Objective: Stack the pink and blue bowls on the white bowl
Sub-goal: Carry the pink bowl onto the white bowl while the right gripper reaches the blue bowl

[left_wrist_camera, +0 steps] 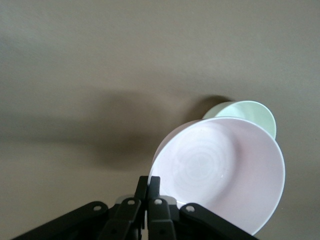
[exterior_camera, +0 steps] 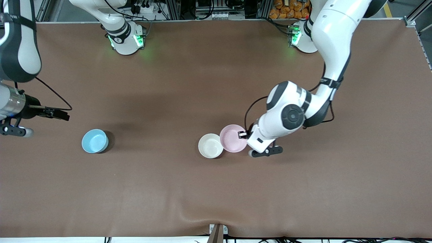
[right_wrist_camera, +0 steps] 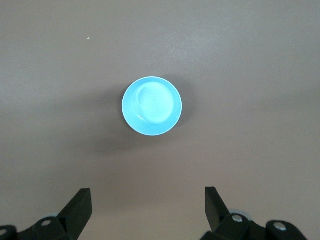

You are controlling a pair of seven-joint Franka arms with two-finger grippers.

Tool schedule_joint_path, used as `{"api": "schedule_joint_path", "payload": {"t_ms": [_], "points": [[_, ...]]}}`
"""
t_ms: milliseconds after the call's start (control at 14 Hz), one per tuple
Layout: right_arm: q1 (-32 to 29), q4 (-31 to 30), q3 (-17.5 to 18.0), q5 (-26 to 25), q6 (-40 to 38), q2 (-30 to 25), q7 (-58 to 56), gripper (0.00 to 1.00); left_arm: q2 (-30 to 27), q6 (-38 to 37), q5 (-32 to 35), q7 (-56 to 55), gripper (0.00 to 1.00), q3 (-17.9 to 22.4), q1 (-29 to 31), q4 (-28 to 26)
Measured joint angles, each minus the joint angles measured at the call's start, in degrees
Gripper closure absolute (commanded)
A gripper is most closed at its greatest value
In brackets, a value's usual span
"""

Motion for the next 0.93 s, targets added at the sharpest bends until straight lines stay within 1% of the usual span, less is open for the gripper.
{"api": "schedule_joint_path", "payload": {"t_ms": [71, 214, 357, 500, 714, 929], "points": [[0.00, -0.01, 0.00, 0.00, 0.73, 0.87, 0.00, 0.00, 0.90, 0.12, 0.00, -1.06, 1.00, 0.94, -1.65, 1.04], [-0.14, -0.07, 0.00, 0.00, 2.37, 2.68, 0.00, 0.00, 2.42, 1.06, 0.00, -3.00, 1.00, 4.59, -6.37, 2.41], [-0.54, -0.11, -0.01, 0.00, 4.47, 4.77, 0.00, 0.00, 3.84, 4.29, 0.00, -4.66, 1.00, 6.94, -10.18, 2.80], [-0.99, -0.14, -0.01, 0.00, 6.43, 6.93, 0.00, 0.00, 5.03, 7.30, 0.00, -6.03, 1.00, 7.50, -11.59, 3.28], [-2.11, -0.19, -0.03, 0.00, 10.37, 10.49, -0.02, 0.00, 6.77, 10.02, 0.00, -6.04, 1.00, 7.77, -11.69, 4.44], [-3.64, -0.25, -0.04, 0.00, 14.97, 14.27, -0.12, 0.00, 8.81, 11.40, 0.00, -6.04, 1.00, 7.76, -11.90, 6.74]]}}
